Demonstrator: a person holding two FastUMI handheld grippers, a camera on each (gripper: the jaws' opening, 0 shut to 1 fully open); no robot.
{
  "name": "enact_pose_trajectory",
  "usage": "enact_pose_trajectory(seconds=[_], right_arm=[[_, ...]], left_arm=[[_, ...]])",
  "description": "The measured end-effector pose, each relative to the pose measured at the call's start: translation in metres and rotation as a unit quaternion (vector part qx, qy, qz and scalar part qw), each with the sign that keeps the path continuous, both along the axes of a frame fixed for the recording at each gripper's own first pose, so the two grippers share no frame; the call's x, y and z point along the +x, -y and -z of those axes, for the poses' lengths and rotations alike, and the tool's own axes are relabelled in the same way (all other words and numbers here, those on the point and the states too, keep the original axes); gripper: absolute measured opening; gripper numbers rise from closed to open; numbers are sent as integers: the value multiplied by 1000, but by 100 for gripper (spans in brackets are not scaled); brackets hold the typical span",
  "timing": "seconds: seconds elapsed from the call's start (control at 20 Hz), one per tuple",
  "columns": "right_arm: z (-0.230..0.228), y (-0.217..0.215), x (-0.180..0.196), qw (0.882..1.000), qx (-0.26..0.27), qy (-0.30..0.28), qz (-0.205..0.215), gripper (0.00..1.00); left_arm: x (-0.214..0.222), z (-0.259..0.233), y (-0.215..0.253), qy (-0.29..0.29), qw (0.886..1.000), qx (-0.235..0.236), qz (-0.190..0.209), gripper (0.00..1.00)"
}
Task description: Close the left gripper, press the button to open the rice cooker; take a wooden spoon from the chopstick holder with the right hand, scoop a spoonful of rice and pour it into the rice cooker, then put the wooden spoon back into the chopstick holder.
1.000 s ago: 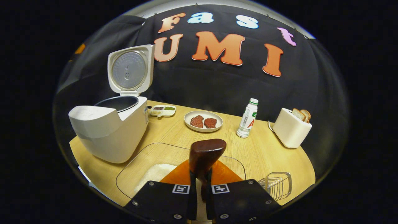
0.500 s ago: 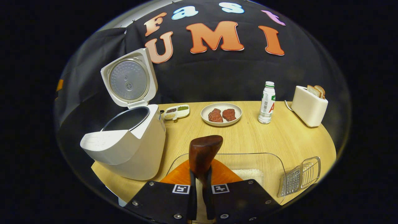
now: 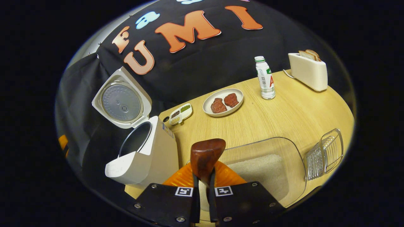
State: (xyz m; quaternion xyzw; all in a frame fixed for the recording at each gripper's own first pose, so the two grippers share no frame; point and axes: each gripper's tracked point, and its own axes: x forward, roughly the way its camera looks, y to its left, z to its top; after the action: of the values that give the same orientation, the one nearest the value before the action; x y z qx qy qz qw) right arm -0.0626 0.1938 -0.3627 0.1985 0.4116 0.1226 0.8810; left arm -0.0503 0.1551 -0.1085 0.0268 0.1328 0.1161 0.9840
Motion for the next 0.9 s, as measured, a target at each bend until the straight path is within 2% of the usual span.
enact_pose_trajectory(seconds=[0.15, 0.5, 0.75, 0.9], right_arm=[[1, 3, 0, 998, 50, -33, 17, 11], [3, 27, 0, 981, 159, -91, 65, 11], [-10, 59, 13, 970, 204, -85, 103, 11], [-18, 82, 21, 957, 242, -88, 132, 11]], left_arm=[[3, 0, 2, 0, 1000, 3, 9, 89], [11, 2, 18, -4, 1000, 7, 30, 89], [14, -5, 32, 3, 999, 21, 47, 89], [14, -6, 40, 4, 998, 18, 52, 89]])
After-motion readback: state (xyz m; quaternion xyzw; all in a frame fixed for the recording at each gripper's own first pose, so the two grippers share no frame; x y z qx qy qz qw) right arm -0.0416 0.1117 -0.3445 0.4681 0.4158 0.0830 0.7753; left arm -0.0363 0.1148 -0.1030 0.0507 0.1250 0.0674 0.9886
